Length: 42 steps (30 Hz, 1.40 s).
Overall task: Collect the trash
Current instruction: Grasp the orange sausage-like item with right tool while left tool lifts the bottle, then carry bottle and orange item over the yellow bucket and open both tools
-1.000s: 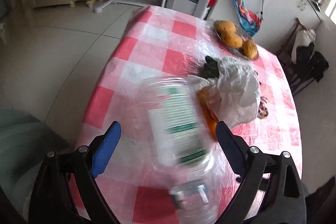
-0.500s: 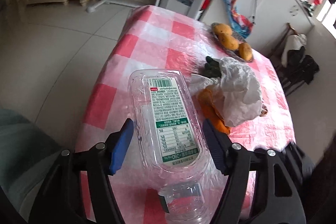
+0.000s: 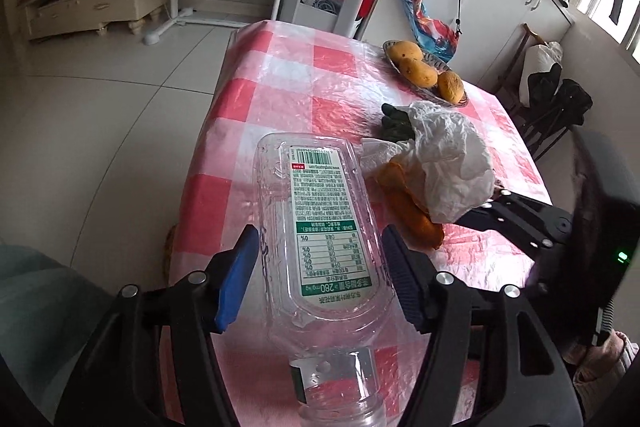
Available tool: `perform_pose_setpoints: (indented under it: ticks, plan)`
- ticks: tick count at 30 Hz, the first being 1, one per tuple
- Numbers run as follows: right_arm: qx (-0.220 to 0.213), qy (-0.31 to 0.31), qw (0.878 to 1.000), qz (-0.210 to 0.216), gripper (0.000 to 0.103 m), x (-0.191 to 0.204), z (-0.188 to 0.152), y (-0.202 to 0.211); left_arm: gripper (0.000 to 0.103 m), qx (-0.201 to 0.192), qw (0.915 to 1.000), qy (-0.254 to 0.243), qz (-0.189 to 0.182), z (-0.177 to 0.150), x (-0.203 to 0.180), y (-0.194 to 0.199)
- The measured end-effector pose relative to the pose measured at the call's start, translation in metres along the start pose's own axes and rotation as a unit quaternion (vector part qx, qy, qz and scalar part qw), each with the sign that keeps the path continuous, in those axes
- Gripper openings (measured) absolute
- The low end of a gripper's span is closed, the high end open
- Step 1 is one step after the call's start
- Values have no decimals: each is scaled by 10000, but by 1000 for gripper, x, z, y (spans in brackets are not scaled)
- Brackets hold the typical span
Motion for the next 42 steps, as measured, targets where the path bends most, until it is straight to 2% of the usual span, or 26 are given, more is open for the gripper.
perform_pose_setpoints:
  ticks: [2, 4, 5, 6, 8, 16, 21, 24, 28, 32, 37, 38, 40, 42]
  plan:
    - [-13, -119, 9999, 84, 53, -3, -2, 0, 61, -18, 10000, 12, -35, 0, -1, -1]
    - [-34, -202, 9998, 72, 40, -6, -4, 3, 61, -36, 10000, 12, -69, 0, -3, -1]
    - [-33, -243, 9997, 96, 28, -8, -5, 4, 61, -43, 10000, 12, -74, 0, -3, -1]
    - [-14, -293, 9994, 155, 22, -9, -8, 6, 61, -47, 9999, 3, -91, -1, -4, -1]
    - [26, -295, 9992, 251, 21, -10, -10, 8, 60, -41, 9999, -28, -144, -2, -8, -2]
    - [111, -259, 9990, 347, 20, -4, -54, 34, 59, -1, 9993, -218, -302, -13, -27, 0]
    - [-22, -466, 9979, 440, 20, -3, -86, 63, 59, -61, 9988, -57, -493, -33, -32, 15]
    - [-126, -411, 9977, 516, 20, 3, -99, 80, 59, -27, 9989, -17, -477, -48, -35, 19]
    - [-228, -161, 9958, 872, 20, 19, -116, 101, 58, -32, 9992, -50, -389, -70, -40, 29]
    - [-16, 275, 9915, 1269, 20, 49, -136, 107, 58, -26, 9994, -123, -334, -89, -45, 43]
    - [639, 991, 9798, 1615, 21, 104, -169, 96, 54, -41, 9991, -323, -260, -115, -57, 66]
    - [774, 1104, 9775, 1625, 22, 111, -175, 93, 54, -43, 9990, -364, -246, -121, -60, 70]
    - [939, 1261, 9754, 1545, 32, 124, -182, 88, 53, -37, 9988, -424, -224, -131, -63, 76]
    - [905, 1195, 9777, 1474, 46, 125, -184, 87, 53, -31, 9987, -467, -206, -139, -66, 80]
Point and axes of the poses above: each gripper's, at about its wrist camera, not at the fingertips, and y roughly against the way its jaws point, x to its left, z to its top, the point moved 5 cm from there along -y, roughly the way its jaws point, and after that the axes turned 9 degrees about x, right-handed, at the moved point
